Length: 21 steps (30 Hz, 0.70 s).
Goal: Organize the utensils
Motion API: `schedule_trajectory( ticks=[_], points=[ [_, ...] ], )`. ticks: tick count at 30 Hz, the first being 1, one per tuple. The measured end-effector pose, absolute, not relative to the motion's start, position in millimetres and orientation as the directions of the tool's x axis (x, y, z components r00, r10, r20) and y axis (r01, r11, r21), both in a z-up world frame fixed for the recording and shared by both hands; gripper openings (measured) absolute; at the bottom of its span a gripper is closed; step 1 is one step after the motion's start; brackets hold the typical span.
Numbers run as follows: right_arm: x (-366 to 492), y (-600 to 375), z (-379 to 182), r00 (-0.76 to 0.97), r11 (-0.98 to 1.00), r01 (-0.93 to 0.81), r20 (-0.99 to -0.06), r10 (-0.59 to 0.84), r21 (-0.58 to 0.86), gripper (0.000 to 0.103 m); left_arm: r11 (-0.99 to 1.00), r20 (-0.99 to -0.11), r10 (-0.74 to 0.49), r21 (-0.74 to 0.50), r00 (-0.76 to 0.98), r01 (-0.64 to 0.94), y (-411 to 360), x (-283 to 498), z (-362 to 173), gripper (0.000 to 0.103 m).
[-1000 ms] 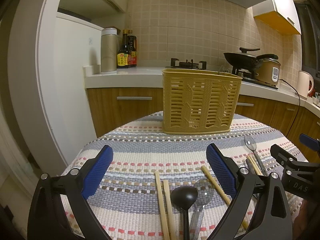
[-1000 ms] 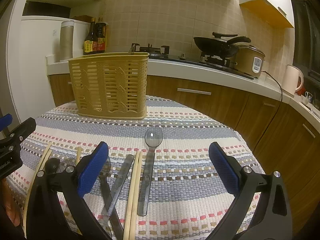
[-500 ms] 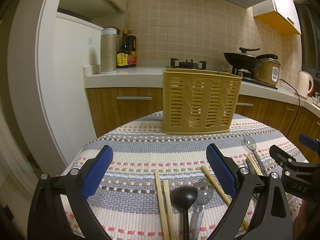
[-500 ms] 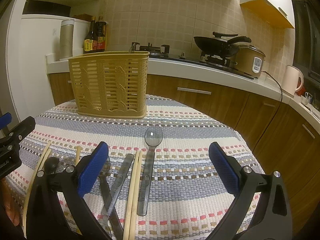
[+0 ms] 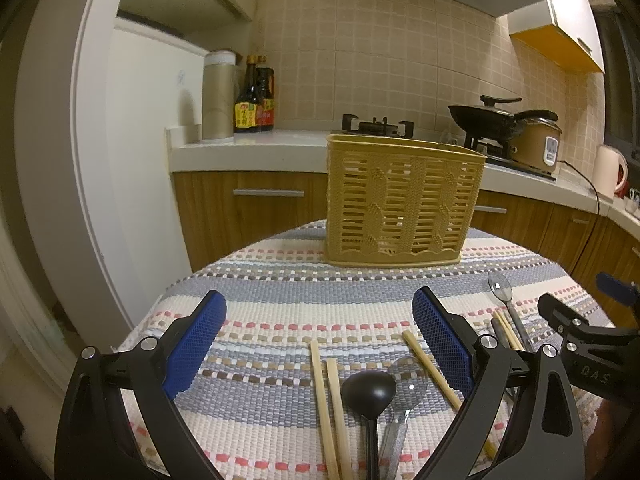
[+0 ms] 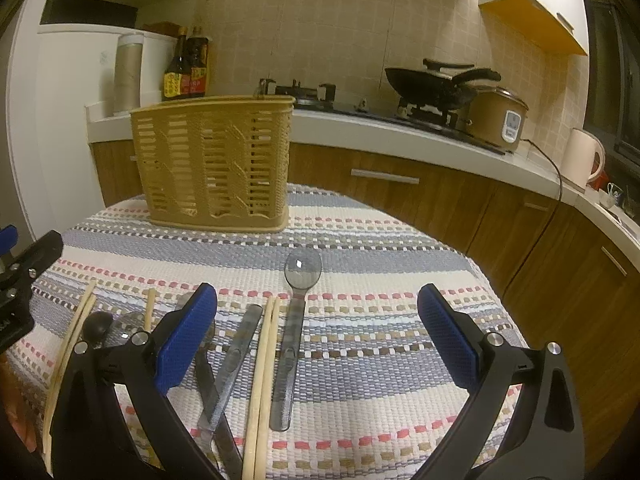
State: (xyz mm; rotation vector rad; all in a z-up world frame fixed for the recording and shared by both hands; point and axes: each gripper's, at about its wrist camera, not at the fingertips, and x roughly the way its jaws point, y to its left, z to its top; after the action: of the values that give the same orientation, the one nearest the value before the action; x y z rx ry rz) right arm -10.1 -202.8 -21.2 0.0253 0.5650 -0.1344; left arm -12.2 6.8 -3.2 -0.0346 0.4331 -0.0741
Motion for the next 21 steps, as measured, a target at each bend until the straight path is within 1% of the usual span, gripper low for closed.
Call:
schedule_trajectory(
  ticks=[4,7,9,10,12,13,14,15,16,17,18,19,21],
  points=[
    [-1.7,-208.7,-22.8,0.799,0.991,0.134,-0.590,-0.111,-0.005,0.096,0.978,-0.519,-0.183,-0.181,0.835,0.101,36.7,3.5,-6.0,0.092],
    [-0.9,-209.9,-20.7,0.786,0.993,0.113,-0.609,-0.109,-0.031,0.096,0.967,-0.624,-0.241,-0.217,0.744,0.131,57.2,20.0,-7.3,0.090],
    [1.4,-208.2,-17.4,0.773,0.995,0.081,-0.626,-0.101,-0.061,0.096,0.954,-0.683,-0.297,-0.250,0.668,0.168,64.4,29.3,-11.7,0.083],
    [3.1,-207.4,-15.8,0.764,0.996,0.060,-0.639,-0.090,-0.069,0.096,0.943,-0.712,-0.331,-0.276,0.619,0.187,67.6,34.2,-15.9,0.081],
    [6.8,-208.1,-13.4,0.746,0.998,0.015,-0.664,-0.052,-0.061,0.094,0.922,-0.750,-0.387,-0.321,0.537,0.217,68.6,40.2,-24.4,0.072],
    [8.4,-209.2,-12.5,0.734,0.999,-0.008,-0.678,-0.025,-0.046,0.093,0.909,-0.762,-0.417,-0.345,0.495,0.234,66.3,42.6,-28.7,0.069],
    [10.1,-210.6,-11.8,0.722,0.999,-0.031,-0.692,0.002,-0.030,0.087,0.898,-0.773,-0.440,-0.364,0.456,0.247,62.9,45.0,-33.2,0.063],
    [13.2,-212.1,-11.4,0.703,0.998,-0.057,-0.710,0.031,-0.013,0.084,0.891,-0.787,-0.452,-0.375,0.419,0.257,58.5,47.4,-38.4,0.056],
    [15.6,-213.8,-11.2,0.688,0.998,-0.070,-0.725,0.047,-0.002,0.080,0.890,-0.799,-0.451,-0.372,0.398,0.262,54.1,49.1,-42.0,0.053],
    [18.2,-215.3,-11.4,0.673,0.997,-0.080,-0.738,0.058,0.006,0.075,0.896,-0.821,-0.436,-0.356,0.369,0.267,47.3,51.1,-47.3,0.049],
    [21.8,-218.4,-12.3,0.652,0.995,-0.093,-0.754,0.078,0.022,0.072,0.905,-0.840,-0.409,-0.323,0.357,0.276,39.6,50.8,-51.3,0.048],
    [24.2,-219.9,-13.6,0.640,0.994,-0.100,-0.763,0.091,0.035,0.071,0.914,-0.848,-0.382,-0.289,0.366,0.285,34.6,50.2,-50.7,0.047],
    [27.9,-222.2,-15.9,0.618,0.992,-0.113,-0.778,0.112,0.053,0.064,0.928,-0.866,-0.339,-0.242,0.367,0.285,27.9,51.3,-51.9,0.038]
  ],
)
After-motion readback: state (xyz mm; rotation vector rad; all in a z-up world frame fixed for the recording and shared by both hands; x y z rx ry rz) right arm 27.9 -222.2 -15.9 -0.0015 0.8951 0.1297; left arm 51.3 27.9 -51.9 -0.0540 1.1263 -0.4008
